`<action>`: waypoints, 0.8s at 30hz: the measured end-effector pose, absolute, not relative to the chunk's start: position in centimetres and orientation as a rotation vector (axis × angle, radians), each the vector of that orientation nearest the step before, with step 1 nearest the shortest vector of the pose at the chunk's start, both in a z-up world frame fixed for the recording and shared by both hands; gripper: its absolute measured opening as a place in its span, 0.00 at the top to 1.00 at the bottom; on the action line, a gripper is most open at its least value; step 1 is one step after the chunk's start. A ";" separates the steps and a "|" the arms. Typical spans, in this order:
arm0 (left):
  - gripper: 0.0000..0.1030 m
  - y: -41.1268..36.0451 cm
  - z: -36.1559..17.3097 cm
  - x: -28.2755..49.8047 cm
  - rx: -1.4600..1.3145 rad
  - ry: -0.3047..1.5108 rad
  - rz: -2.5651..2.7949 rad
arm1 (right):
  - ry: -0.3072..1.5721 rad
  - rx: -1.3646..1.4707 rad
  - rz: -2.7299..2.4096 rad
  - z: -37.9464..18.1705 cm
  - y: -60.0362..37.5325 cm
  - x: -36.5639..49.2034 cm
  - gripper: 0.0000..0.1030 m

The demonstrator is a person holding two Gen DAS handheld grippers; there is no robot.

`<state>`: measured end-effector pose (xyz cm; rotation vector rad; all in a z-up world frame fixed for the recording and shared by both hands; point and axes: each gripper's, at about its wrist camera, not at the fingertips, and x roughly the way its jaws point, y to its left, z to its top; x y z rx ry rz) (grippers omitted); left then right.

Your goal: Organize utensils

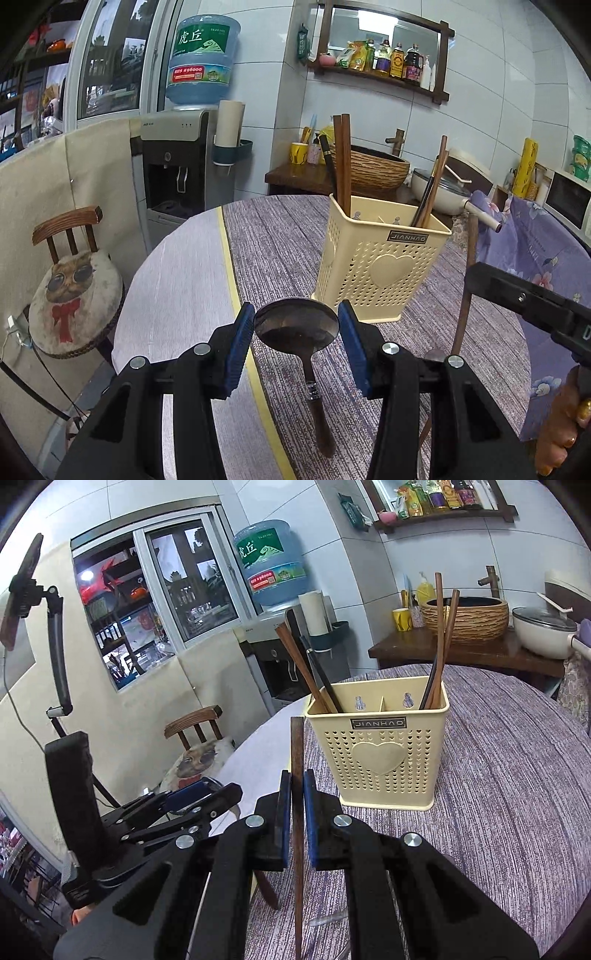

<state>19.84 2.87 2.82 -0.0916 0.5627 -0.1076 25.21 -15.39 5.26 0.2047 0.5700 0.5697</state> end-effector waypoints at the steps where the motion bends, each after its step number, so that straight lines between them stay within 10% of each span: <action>1: 0.55 2.9 2.9 19.8 -0.093 0.563 -0.112 | 0.569 0.208 0.574 5.3 -15.5 25.1 0.92; 24: 0.55 2.2 9.9 21.6 -0.088 0.402 -0.122 | 0.423 0.186 0.574 11.9 -17.3 26.0 0.92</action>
